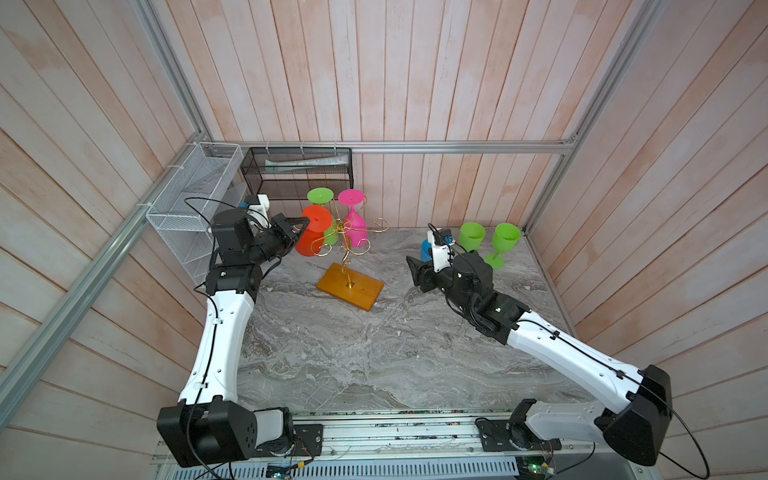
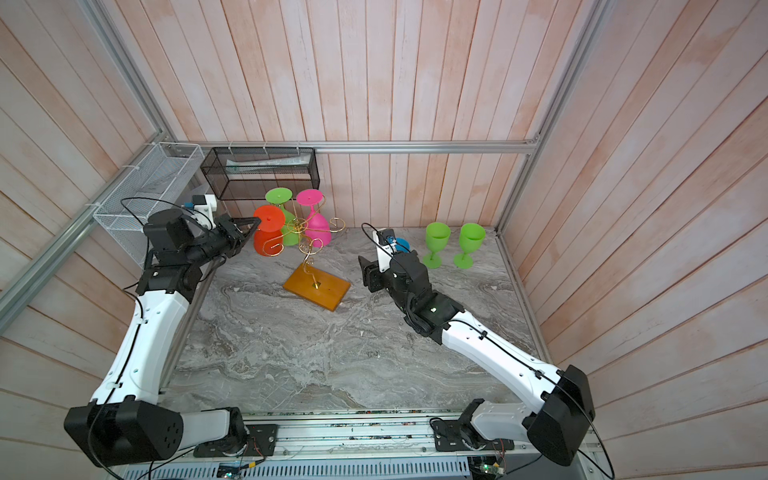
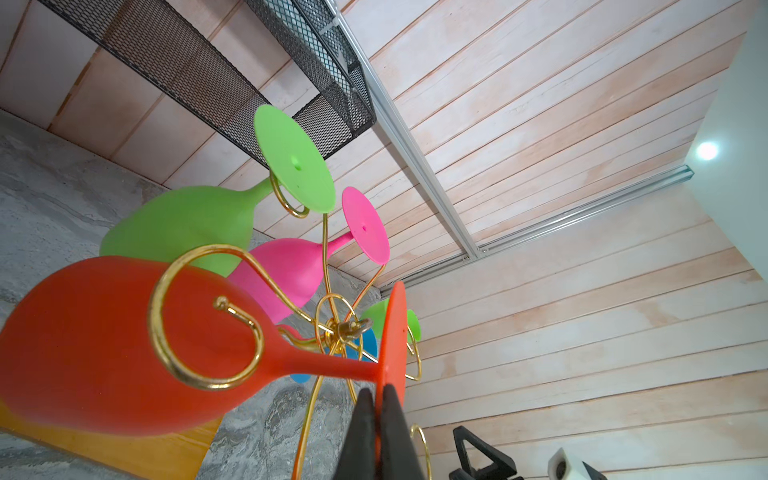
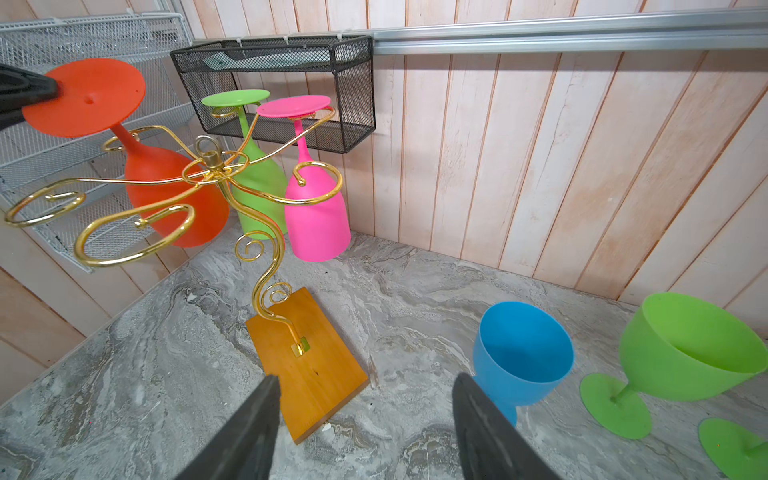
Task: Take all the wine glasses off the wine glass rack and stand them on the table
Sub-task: 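Lift the red glass off the rack toward the robot with the left gripper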
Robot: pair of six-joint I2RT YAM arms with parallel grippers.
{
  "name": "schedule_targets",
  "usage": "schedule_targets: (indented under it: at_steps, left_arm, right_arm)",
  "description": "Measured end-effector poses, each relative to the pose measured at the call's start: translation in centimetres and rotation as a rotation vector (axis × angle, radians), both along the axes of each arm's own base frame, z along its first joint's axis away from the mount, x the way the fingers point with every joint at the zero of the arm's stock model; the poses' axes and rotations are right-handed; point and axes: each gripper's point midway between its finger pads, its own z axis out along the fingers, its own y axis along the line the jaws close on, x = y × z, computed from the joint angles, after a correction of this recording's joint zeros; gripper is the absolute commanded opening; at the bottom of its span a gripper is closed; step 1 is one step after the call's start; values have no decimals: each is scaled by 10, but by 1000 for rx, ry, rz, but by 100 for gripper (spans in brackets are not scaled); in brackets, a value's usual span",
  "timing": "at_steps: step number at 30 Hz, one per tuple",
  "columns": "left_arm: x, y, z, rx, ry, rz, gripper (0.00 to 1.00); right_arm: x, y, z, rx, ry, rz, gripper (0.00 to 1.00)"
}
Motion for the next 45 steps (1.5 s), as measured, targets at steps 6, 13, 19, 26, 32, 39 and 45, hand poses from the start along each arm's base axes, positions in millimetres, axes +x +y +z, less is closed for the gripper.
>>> schedule_targets:
  at_steps: [6,13,19,26,32,39,45]
  left_arm:
    - [0,3,-20,-5,45,6,0]
    - [-10,9,-21,-5,51,21,0]
    - [-27,20,-10,11,22,52,0]
    - [-48,28,-2,35,1,76,0]
    - [-59,29,18,124,-52,99,0]
    - [-79,-9,77,313,-275,41,0]
    - [-102,-64,104,441,-460,-74,0]
  right_arm:
    - [-1,-1,2,2,-2,-1,66]
    - [-2,-2,1,-2,2,-3,66]
    - [-2,-2,0,-1,6,-3,66]
    - [-2,-3,-2,-4,13,-4,66]
    - [-3,-4,-6,-4,37,-8,66]
    - [1,-11,-9,36,82,-38,65]
    - [17,-45,-6,132,145,-119,62]
